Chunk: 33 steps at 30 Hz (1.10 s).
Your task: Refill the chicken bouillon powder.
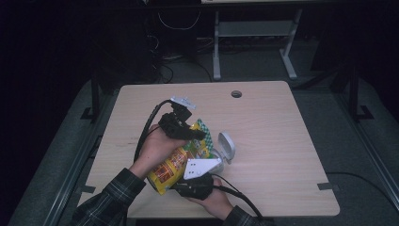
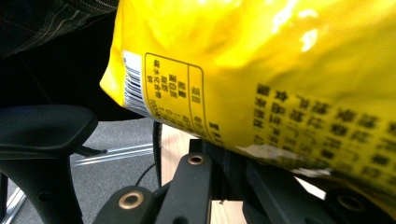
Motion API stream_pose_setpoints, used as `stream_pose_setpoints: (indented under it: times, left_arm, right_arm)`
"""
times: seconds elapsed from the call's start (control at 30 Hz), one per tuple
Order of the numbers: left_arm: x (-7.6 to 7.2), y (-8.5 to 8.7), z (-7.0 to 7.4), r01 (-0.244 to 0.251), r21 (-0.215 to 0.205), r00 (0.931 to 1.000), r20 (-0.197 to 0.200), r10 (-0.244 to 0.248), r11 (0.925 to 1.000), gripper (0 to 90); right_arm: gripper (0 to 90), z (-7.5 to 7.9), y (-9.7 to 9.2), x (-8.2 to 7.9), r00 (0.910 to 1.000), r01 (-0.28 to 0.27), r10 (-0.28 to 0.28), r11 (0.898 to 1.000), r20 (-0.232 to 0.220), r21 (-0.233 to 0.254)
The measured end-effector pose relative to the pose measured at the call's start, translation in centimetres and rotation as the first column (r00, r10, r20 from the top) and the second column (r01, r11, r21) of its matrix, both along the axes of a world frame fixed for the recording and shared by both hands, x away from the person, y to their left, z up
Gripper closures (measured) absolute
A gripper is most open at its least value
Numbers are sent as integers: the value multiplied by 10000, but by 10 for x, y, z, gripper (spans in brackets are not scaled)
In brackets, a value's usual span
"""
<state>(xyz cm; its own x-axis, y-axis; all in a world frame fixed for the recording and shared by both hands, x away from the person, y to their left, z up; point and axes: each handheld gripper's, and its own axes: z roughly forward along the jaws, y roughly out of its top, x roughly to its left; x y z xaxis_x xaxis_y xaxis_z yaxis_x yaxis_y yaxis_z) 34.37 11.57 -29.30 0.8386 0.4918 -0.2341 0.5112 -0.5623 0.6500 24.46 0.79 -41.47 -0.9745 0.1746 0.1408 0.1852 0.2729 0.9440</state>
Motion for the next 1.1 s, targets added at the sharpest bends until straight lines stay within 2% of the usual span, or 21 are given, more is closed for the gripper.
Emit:
stream_pose_setpoints:
  times: [1.1]
  left_arm:
    - [2,-5,0,94,319,9999,-114,-90,9994,899]
  right_arm:
    - [900,1,0,-1,10000,-12,12,9999,-46,133]
